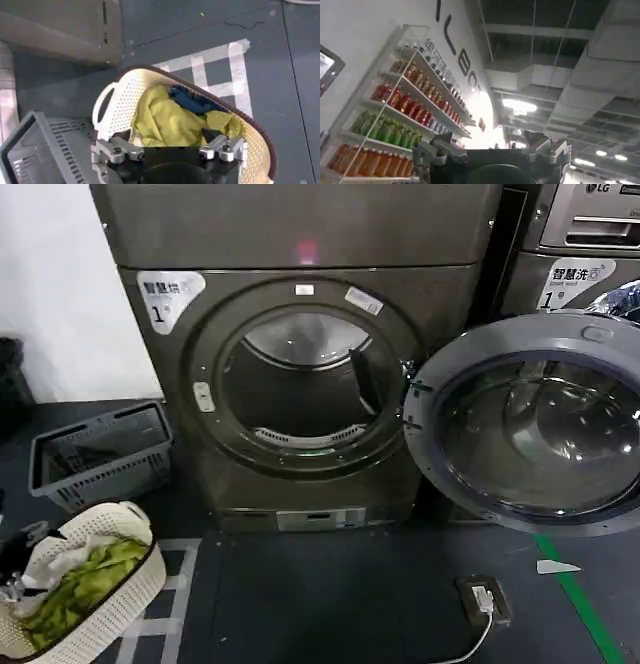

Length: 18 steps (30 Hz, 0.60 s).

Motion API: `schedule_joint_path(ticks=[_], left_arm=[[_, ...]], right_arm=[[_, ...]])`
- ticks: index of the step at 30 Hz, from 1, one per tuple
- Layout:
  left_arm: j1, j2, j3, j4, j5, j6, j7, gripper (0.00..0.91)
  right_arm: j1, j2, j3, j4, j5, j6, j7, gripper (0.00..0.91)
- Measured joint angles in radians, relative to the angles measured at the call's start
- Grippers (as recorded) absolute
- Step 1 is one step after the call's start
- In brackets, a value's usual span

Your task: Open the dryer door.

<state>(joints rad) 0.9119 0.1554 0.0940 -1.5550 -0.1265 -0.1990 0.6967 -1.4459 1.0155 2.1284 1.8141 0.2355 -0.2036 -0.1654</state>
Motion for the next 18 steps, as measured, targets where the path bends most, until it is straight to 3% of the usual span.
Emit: schedule_joint_path(ticks=[18], left_arm=[[0.048,-0.011,-0.053,0.025,0.010,-0.008,0.014,0.907]], right_arm=[[-0.006,0.001,0.013,0.006,-0.002,0.000,-0.008,0.907]])
